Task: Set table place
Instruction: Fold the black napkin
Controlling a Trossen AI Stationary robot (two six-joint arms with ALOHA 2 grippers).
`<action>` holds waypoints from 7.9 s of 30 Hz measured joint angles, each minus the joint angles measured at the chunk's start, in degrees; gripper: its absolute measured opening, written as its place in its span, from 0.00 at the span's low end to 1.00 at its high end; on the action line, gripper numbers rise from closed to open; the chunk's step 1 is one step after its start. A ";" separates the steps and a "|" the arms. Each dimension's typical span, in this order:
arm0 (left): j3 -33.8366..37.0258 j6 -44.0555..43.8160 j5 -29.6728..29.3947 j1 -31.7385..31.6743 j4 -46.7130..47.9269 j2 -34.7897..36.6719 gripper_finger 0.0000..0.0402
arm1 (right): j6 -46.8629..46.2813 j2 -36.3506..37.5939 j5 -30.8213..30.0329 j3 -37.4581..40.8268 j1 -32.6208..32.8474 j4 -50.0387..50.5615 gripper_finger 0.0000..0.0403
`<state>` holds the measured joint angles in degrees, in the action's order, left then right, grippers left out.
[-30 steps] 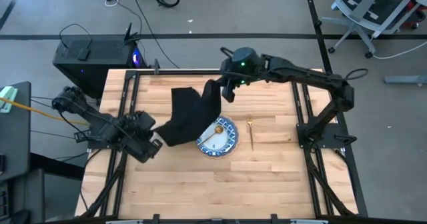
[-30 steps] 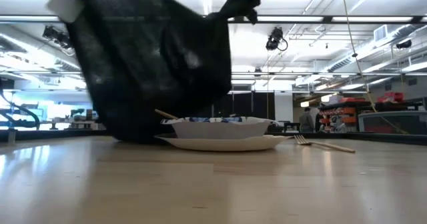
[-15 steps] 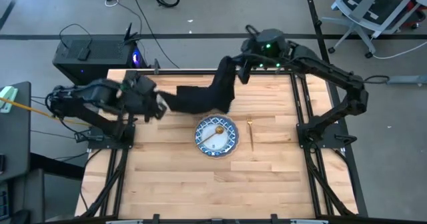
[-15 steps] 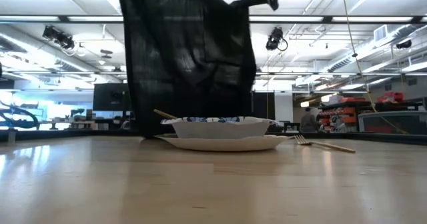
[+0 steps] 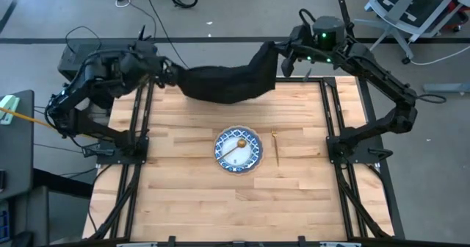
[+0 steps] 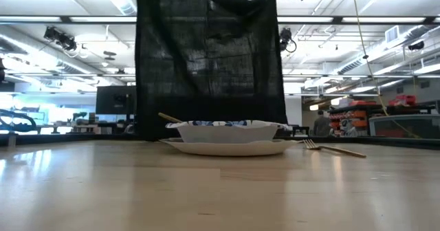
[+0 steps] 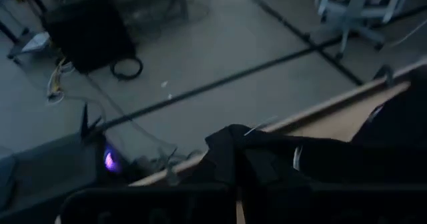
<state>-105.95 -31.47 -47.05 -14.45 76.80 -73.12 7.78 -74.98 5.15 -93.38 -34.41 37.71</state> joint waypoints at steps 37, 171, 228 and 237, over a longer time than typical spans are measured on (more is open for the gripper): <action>-13.54 21.04 8.46 -12.34 2.40 -9.00 0.01 | 5.91 2.88 -2.57 0.03 -3.26 6.79 0.00; 34.98 6.45 29.76 -21.33 -24.80 -22.73 0.48 | -16.44 -6.56 -7.19 26.00 -8.62 16.72 0.46; 3.02 9.58 29.97 -0.66 -10.66 -22.67 0.44 | 8.56 -4.14 -8.86 57.71 7.18 -11.43 0.04; 3.02 9.58 29.97 -0.66 -8.34 -22.67 0.44 | 11.84 -4.14 -10.26 46.03 7.16 -8.71 0.01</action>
<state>-102.94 -21.89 -17.08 -15.11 68.47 -95.79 19.62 -79.11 -5.11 -47.35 -27.24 29.01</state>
